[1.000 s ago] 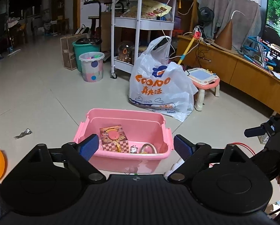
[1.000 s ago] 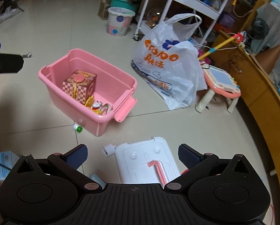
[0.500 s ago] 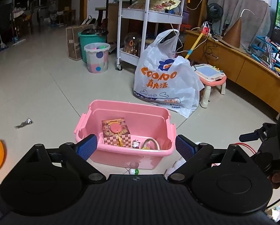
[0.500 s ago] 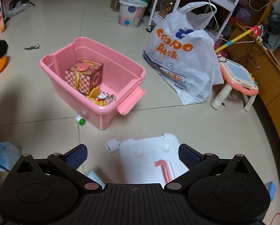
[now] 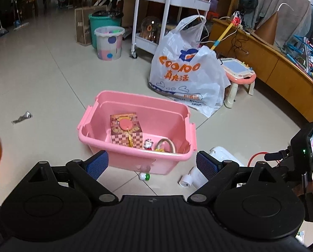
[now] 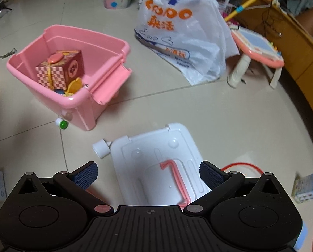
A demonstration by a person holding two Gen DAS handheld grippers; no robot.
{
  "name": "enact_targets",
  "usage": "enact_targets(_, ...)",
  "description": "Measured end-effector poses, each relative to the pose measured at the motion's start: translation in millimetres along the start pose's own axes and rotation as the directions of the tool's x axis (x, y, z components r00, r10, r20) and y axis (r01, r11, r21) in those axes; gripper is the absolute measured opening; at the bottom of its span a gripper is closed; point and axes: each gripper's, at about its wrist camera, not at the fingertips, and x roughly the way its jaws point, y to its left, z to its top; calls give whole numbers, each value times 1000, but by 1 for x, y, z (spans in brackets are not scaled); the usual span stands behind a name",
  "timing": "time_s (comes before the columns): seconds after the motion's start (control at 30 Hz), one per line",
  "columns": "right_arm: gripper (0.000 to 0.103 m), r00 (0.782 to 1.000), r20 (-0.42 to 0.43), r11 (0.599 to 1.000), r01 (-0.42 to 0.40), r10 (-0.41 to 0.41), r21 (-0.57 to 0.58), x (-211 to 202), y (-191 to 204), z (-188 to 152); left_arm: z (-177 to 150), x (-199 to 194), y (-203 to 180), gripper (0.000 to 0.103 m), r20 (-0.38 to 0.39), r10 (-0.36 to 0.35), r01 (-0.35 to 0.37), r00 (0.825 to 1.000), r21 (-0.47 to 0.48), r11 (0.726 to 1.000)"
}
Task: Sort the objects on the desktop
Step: 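Move the right tool down to the pink handle of the white lid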
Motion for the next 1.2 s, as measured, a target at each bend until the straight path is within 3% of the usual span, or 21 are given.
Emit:
enact_targets(0.47, 98, 998, -64, 994, 13, -6, 110, 49, -41, -3, -4, 35, 18, 94, -104, 90, -98, 991, -79, 992)
enact_targets(0.73, 88, 988, -147, 997, 40, -50, -66, 90, -31, -8, -10, 48, 16, 94, -149, 90, -102, 985, -75, 992)
enact_targets(1.2, 84, 976, -213, 997, 18, -35, -81, 136, -43, -13, -11, 61, 16, 94, -197, 89, -106, 976, -77, 991)
